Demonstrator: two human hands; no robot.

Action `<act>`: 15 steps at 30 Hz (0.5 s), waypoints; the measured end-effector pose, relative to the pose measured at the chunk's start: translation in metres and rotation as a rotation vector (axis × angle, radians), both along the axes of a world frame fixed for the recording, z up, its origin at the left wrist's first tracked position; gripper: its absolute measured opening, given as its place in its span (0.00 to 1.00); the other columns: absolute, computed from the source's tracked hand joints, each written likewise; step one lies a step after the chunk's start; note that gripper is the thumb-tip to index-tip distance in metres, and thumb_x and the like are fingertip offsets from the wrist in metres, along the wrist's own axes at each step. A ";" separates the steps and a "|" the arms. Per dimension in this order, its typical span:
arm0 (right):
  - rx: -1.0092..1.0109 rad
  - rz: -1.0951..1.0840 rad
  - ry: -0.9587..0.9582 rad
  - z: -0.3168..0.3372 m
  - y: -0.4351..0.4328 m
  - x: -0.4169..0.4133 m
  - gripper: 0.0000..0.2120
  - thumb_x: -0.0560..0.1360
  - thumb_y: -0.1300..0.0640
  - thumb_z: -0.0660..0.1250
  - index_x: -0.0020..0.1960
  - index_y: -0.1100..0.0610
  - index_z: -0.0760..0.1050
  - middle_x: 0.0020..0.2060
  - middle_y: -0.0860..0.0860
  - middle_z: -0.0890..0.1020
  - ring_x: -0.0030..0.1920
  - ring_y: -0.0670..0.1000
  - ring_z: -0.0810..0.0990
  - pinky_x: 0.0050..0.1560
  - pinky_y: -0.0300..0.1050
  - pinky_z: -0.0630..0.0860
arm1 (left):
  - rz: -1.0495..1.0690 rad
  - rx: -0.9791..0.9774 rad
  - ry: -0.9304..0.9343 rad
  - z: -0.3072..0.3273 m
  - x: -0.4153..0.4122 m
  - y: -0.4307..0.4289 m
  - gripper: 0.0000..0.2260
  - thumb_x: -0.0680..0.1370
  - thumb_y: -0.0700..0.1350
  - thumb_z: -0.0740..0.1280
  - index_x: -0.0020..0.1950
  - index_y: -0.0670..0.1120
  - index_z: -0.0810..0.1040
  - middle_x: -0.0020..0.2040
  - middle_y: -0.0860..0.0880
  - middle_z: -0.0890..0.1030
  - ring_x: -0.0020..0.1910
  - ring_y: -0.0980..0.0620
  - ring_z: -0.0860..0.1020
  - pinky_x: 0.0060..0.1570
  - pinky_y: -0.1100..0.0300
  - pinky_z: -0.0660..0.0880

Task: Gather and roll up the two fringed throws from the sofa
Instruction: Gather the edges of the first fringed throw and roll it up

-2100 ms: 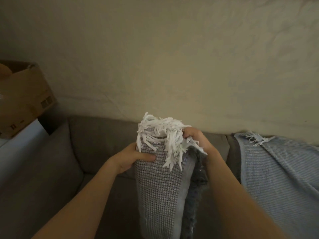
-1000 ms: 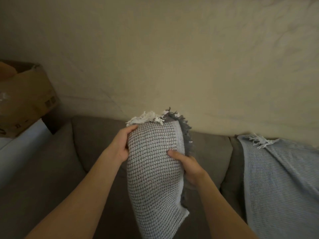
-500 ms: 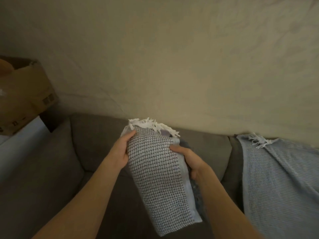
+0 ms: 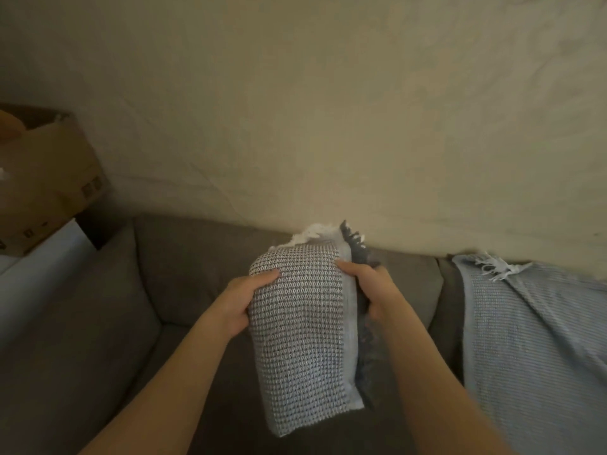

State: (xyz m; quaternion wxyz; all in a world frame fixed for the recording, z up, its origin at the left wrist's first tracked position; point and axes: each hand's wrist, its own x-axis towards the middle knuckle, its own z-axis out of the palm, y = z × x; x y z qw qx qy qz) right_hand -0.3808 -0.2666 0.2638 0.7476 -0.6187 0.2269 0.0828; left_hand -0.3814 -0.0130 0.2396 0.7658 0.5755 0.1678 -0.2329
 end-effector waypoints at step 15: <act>-0.532 0.037 -0.219 -0.028 0.024 -0.002 0.19 0.74 0.42 0.77 0.54 0.53 0.74 0.44 0.46 0.75 0.43 0.48 0.74 0.43 0.44 0.75 | 0.098 0.604 -0.319 0.012 0.022 0.001 0.12 0.86 0.43 0.62 0.57 0.48 0.86 0.57 0.51 0.84 0.61 0.50 0.80 0.55 0.58 0.73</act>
